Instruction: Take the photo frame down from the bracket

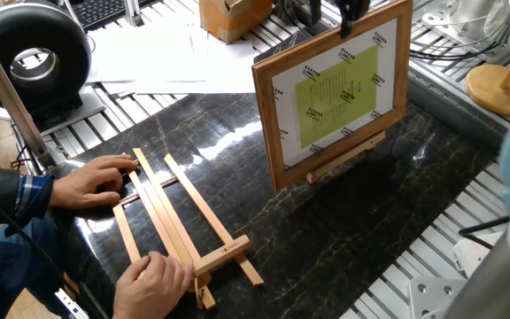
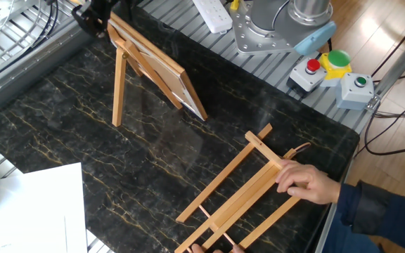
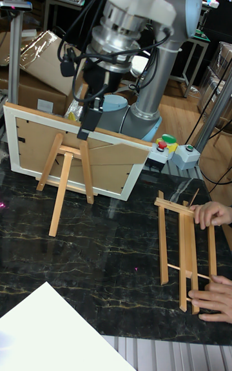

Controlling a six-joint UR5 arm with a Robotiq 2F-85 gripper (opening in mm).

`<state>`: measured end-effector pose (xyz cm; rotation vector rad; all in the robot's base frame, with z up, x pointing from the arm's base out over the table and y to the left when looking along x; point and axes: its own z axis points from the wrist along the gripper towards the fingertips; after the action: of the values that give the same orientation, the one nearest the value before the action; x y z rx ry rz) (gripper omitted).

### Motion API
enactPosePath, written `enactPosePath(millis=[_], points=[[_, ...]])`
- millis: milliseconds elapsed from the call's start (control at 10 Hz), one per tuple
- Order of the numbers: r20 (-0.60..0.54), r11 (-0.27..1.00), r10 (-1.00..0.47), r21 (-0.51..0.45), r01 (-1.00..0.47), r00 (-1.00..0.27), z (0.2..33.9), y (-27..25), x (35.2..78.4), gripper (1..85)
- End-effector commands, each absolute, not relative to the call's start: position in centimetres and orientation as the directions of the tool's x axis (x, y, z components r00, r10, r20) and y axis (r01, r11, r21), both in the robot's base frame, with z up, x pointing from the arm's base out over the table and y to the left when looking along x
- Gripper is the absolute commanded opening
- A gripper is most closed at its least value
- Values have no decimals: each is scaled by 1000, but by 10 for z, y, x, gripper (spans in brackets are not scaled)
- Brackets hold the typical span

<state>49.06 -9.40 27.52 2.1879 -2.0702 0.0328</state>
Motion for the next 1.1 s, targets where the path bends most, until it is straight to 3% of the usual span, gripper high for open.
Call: enactPosePath(millis=[0,400,700,900,1000], points=[[62,-61,-996,48,-997,64,256,-94,483,577],[56,-56,-997,24,-998,57,248,-95,487,487],[66,-23,-998,19,-1000,24,248,-98,487,343],[71,18,-997,23,-1000,-16,251,-99,484,70],[72,39,-997,35,-999,-36,253,-98,480,13]])
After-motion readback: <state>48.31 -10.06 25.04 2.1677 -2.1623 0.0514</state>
